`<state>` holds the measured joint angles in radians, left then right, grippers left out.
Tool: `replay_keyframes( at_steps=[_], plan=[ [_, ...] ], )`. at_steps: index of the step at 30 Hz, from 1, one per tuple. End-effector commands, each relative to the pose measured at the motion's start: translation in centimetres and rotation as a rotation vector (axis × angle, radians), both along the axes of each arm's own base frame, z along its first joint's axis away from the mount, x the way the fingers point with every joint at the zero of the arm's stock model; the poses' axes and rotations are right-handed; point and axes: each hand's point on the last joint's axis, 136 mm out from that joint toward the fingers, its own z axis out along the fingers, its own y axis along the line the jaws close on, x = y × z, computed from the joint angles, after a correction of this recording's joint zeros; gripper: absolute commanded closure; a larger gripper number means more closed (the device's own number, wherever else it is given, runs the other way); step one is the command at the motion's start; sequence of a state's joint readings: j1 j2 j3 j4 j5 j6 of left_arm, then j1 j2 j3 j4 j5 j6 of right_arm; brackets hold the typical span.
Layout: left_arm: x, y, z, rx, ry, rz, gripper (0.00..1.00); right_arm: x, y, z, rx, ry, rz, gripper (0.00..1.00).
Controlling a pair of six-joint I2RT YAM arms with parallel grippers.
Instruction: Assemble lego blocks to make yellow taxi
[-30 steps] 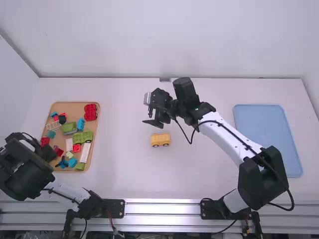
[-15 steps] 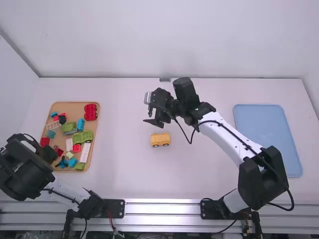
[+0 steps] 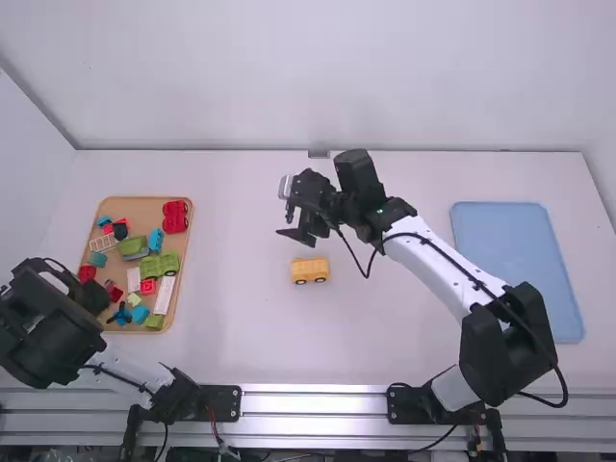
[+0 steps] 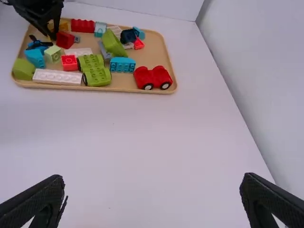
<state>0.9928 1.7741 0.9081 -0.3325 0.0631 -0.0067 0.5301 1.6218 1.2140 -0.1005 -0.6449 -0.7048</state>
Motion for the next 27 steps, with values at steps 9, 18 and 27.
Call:
replay_keyframes(
  at_steps=[9,18,27],
  plan=[
    [5.4,-4.2,14.5,0.297,-0.372,-0.271,0.98,4.4,-2.8,1.3,0.126,0.205,-0.244,0.02],
    [11.4,-23.0,22.7,0.547,-0.762,-1.087,0.98,5.0,-2.5,0.4,0.321,0.485,-0.113,0.02],
    [14.9,-34.5,20.5,0.587,-0.854,-1.439,0.98,4.1,-1.9,0.0,0.346,0.594,-0.062,0.01]
  ],
)
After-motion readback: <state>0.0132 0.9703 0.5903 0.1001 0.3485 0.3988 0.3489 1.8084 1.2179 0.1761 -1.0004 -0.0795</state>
